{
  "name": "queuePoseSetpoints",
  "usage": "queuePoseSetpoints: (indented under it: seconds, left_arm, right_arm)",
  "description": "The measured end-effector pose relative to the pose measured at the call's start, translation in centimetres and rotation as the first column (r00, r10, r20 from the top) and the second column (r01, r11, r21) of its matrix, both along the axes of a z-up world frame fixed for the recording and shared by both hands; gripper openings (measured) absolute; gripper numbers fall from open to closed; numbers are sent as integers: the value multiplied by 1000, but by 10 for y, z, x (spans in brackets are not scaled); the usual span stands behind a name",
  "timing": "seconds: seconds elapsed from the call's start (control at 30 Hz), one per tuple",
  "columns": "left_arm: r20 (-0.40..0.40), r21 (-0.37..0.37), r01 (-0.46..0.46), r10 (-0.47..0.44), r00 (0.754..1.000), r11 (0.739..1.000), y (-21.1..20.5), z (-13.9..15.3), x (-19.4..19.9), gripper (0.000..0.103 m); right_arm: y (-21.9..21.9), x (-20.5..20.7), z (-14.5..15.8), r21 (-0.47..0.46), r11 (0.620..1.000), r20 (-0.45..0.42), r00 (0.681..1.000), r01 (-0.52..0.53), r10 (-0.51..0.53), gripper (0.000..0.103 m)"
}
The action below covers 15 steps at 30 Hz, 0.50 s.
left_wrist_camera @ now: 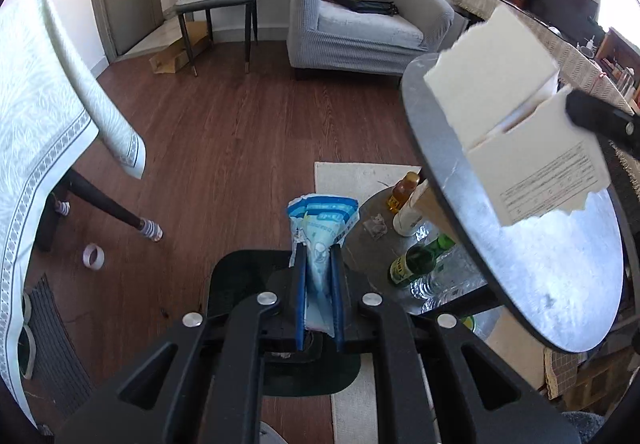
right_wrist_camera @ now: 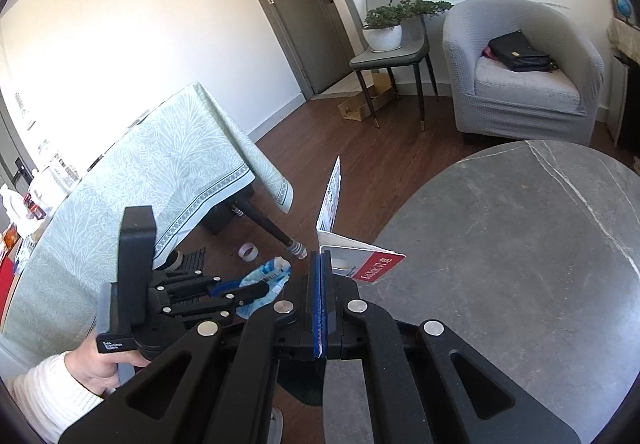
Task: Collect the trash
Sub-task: 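Carry the tissue pack and box over the green bin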
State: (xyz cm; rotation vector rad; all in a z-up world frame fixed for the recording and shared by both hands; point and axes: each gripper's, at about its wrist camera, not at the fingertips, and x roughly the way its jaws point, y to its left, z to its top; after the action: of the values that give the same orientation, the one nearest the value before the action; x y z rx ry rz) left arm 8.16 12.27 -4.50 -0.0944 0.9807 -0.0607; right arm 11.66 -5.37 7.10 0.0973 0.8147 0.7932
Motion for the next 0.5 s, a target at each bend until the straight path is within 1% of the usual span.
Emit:
queuePoseSetpoints:
  seconds: [0.13,0.27,0.4,0.5]
  left_arm:
    - [-68,-11,-21,21,997,1000,17,-38,-7,12]
    - [-151,-28,-50,45,988,998,35,-75,-10,12]
    - [-208,-24,-53,47,977,998,48,-99,-12,12]
    - [-242,-50,-65,52,969,997,58,-116,-11,12]
  right_arm:
    - [26,-2,6,10,999,12,999,-34,34,0]
    - [53,-2,1,-8,998,7,998,-65,65,0]
    - [78,-6,-9,-43,994,-6,995,-103,102,0]
    - [97,-11,-18,-91,987,-9,992,-129,129,0]
